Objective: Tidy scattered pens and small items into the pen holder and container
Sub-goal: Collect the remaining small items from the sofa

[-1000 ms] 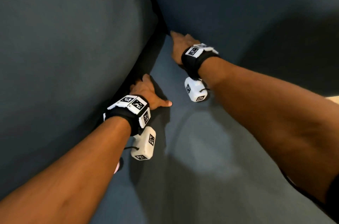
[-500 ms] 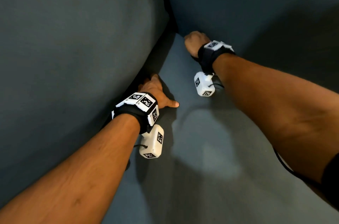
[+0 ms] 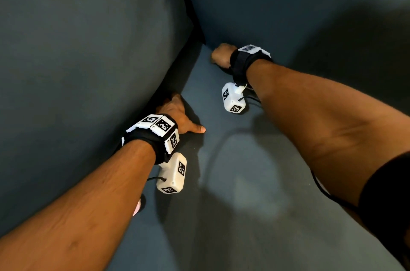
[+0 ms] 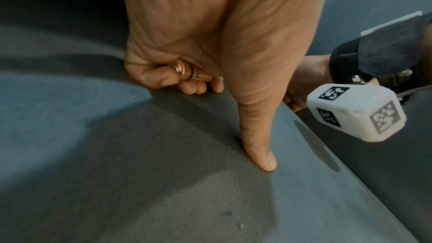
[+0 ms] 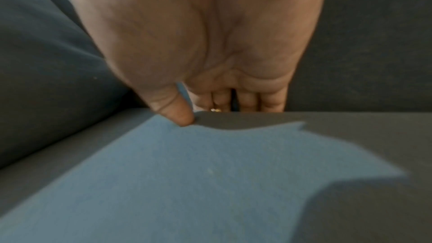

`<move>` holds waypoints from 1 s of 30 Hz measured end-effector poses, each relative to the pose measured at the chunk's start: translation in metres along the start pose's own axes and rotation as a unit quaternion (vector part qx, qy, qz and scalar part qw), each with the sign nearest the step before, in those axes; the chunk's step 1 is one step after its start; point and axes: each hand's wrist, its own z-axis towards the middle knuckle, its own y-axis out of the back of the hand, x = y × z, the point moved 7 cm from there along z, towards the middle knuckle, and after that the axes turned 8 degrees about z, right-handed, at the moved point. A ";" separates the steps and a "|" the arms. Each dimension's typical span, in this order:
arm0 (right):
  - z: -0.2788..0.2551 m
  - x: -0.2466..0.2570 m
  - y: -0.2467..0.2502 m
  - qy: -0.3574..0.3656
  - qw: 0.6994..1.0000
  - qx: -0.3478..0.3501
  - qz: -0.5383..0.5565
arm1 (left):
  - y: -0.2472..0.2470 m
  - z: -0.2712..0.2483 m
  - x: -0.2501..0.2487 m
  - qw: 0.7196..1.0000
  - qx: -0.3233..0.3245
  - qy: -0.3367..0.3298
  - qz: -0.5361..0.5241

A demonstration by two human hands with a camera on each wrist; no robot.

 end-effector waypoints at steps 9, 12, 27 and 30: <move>-0.053 -0.044 0.009 0.044 0.958 -0.252 0.128 | -0.001 0.004 0.000 1.000 -0.010 0.000 0.012; -0.090 -0.051 -0.001 0.113 0.962 -0.232 0.092 | -0.001 0.005 -0.001 1.000 -0.009 0.005 0.024; -0.048 -0.019 -0.020 0.033 0.985 -0.167 0.021 | -0.002 0.007 0.002 0.999 -0.029 0.000 0.020; -0.051 -0.021 -0.013 0.043 0.973 -0.227 0.014 | -0.003 0.009 0.001 0.999 -0.024 -0.002 0.022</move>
